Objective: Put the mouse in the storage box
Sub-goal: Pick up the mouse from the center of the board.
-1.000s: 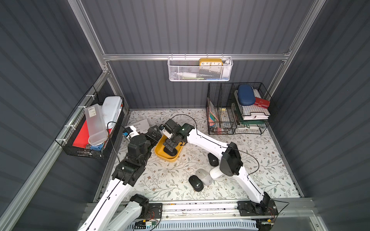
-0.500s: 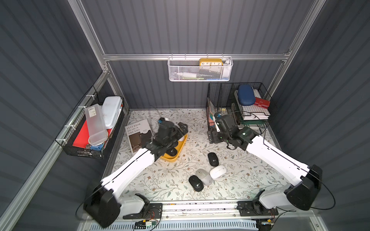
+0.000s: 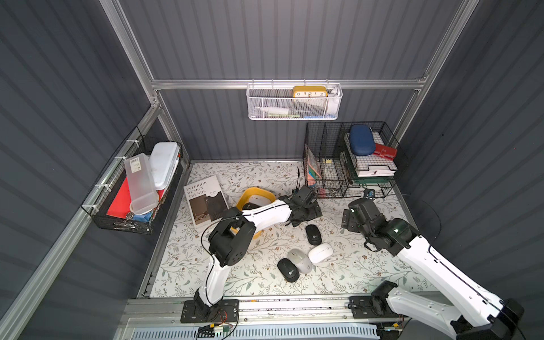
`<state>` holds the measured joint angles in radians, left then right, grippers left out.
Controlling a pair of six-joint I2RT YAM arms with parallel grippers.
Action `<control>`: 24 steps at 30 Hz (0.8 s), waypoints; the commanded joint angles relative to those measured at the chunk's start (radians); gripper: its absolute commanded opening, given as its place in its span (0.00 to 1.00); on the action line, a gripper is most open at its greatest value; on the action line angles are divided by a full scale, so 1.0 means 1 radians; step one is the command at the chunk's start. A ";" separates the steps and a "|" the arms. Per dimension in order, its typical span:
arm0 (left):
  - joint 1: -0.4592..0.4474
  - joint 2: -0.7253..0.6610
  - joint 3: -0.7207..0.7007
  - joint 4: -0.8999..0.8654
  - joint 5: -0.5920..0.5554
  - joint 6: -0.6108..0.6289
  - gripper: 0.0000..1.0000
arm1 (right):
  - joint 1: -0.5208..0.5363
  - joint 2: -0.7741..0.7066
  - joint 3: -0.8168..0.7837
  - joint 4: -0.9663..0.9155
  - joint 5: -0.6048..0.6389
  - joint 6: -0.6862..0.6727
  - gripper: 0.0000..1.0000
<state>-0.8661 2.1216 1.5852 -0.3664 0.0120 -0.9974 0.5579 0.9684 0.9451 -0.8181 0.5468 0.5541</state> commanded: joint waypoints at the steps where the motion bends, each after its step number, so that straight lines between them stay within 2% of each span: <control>1: -0.011 0.075 0.071 -0.131 0.011 0.050 0.92 | -0.005 -0.026 -0.017 -0.015 0.041 0.040 0.94; 4: -0.021 0.122 0.115 -0.207 -0.026 0.058 0.91 | -0.006 -0.027 -0.017 -0.021 0.051 0.041 0.94; 16: -0.089 0.110 0.152 -0.376 -0.105 0.054 0.91 | -0.008 -0.031 -0.060 0.019 0.036 0.051 0.94; 24: -0.120 0.240 0.334 -0.505 -0.162 0.066 0.90 | -0.007 -0.060 -0.073 0.022 0.045 0.065 0.94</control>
<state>-0.9779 2.3089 1.8858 -0.7742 -0.1184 -0.9459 0.5549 0.9340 0.8848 -0.7979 0.5728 0.5983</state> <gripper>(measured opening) 0.906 0.938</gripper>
